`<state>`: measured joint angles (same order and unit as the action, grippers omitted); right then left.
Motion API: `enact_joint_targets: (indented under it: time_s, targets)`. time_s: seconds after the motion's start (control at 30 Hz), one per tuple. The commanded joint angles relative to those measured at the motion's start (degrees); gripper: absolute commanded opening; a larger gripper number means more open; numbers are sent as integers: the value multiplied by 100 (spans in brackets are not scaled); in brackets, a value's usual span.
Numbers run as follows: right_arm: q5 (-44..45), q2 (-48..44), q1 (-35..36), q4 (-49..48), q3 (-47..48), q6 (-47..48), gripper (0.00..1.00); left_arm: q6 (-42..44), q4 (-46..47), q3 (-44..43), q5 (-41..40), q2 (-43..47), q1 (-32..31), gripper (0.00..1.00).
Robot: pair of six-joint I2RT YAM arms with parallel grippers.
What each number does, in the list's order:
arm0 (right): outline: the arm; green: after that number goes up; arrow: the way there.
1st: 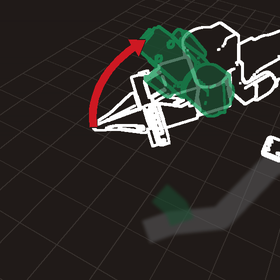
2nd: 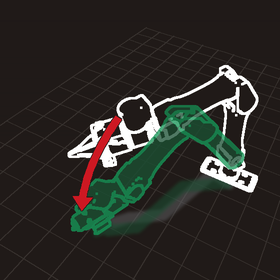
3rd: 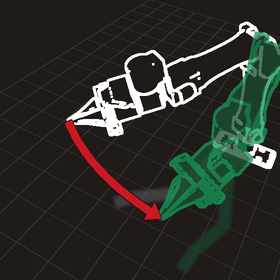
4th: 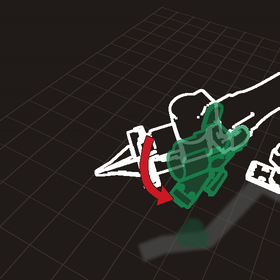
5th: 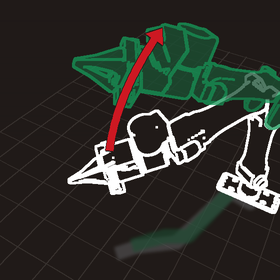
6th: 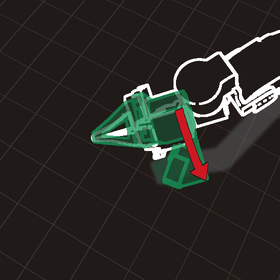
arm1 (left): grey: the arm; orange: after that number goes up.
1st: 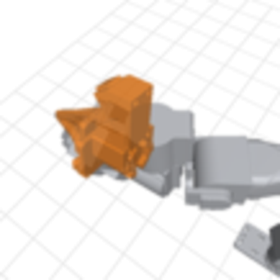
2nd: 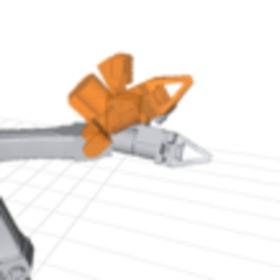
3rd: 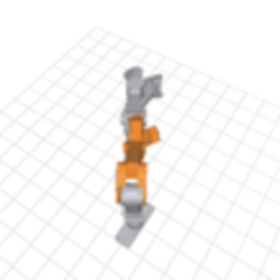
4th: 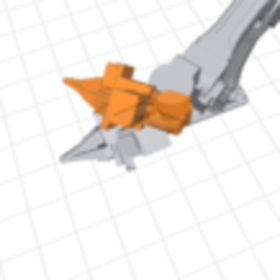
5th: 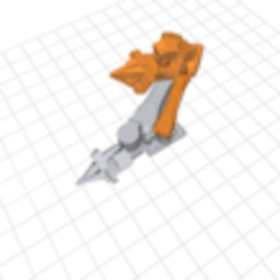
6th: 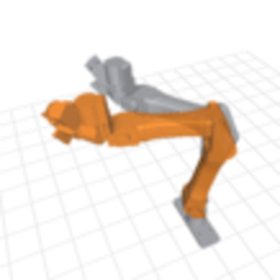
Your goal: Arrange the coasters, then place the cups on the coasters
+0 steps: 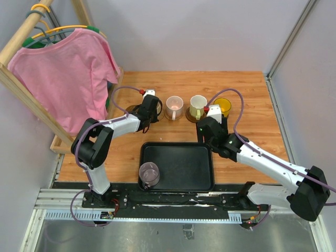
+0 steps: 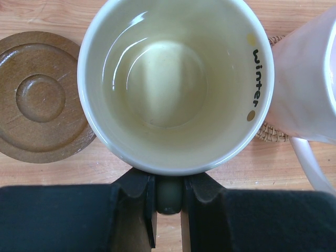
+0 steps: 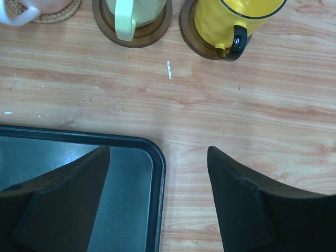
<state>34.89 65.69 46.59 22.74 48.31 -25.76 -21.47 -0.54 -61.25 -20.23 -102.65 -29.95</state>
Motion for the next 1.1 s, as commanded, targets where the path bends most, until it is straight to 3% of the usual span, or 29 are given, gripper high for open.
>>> enact_joint_targets:
  time_s: [0.0, 0.13, 0.37, 0.43, 0.77, 1.07]
  targets:
    - [10, 39, -49, -25, 0, -70, 76, 29, 324, -50, 80, -44, 25, 1]
    - [-20, 79, -54, -44, 38, -74, 76, 129, 270, -60, 89, -4, 27, 14]
    - [-100, 122, -53, -64, 85, -71, 76, 225, 74, -126, 57, 106, 25, 57]
    - [-121, 119, -53, -59, 92, -70, 76, 236, 35, -140, 57, 149, 18, 65]
    - [-132, 52, -50, -39, 100, -70, 76, 188, -256, 108, 10, 940, 25, 76]
    - [-171, -37, -60, -41, 20, -98, 76, -201, -1009, 1147, 183, 2800, -119, 79]
